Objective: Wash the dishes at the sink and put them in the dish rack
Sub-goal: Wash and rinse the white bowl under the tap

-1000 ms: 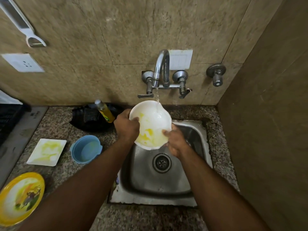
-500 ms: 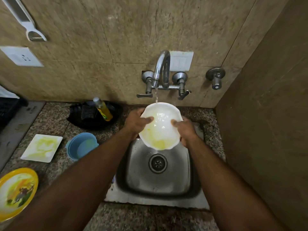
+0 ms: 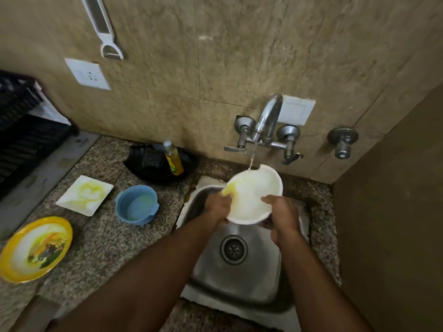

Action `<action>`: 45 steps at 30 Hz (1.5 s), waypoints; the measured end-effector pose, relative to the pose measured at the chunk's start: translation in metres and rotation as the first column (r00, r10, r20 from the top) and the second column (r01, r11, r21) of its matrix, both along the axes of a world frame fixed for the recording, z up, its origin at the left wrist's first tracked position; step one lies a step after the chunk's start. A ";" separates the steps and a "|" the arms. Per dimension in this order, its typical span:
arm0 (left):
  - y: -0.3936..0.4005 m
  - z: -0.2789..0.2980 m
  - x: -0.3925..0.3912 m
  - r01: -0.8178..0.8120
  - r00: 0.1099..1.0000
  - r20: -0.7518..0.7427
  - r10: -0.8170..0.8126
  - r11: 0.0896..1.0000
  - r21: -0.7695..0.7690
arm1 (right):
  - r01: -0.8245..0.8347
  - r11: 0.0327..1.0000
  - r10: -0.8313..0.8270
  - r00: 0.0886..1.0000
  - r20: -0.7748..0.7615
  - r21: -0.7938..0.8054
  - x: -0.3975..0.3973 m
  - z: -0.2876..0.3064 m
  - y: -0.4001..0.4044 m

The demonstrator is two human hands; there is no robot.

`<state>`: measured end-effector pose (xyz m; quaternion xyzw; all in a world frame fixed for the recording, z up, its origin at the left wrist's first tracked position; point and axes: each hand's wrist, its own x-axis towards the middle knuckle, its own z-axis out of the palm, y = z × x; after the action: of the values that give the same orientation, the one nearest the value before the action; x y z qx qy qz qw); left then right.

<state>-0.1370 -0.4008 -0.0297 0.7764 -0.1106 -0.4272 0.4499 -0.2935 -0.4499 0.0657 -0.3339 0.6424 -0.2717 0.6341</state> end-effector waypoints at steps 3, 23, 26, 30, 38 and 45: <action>0.008 0.036 -0.008 0.143 0.966 0.199 -0.167 0.982 0.126 | -0.015 0.999 0.013 0.999 -0.053 -0.047 -0.003 -0.001 0.000; -0.012 0.054 -0.040 0.500 0.397 0.502 -0.768 0.640 0.583 | 0.007 0.929 -0.118 0.953 -0.278 -0.371 -0.002 0.012 0.033; 0.003 0.046 -0.045 0.692 0.184 0.457 -0.870 0.445 0.568 | -0.034 0.924 -0.104 0.936 -0.337 -0.380 -0.004 0.011 0.028; 0.017 0.043 -0.029 0.734 -0.001 0.424 -0.906 0.287 0.615 | -0.115 0.926 -0.032 0.925 -0.379 -0.360 -0.001 0.009 0.035; 0.013 0.041 -0.039 0.652 0.148 0.462 -0.875 0.437 0.619 | -0.158 0.897 -0.023 0.916 -0.400 -0.414 -0.002 0.002 0.029; 0.018 0.060 -0.052 0.871 0.054 0.281 -0.958 0.183 0.456 | 0.042 0.893 -0.204 0.925 -0.321 -0.448 0.000 -0.004 0.023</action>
<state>-0.1887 -0.3825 0.0298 0.6406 -0.6571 -0.3954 -0.0394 -0.2937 -0.4269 0.0621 -0.4680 0.6910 -0.3821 0.3969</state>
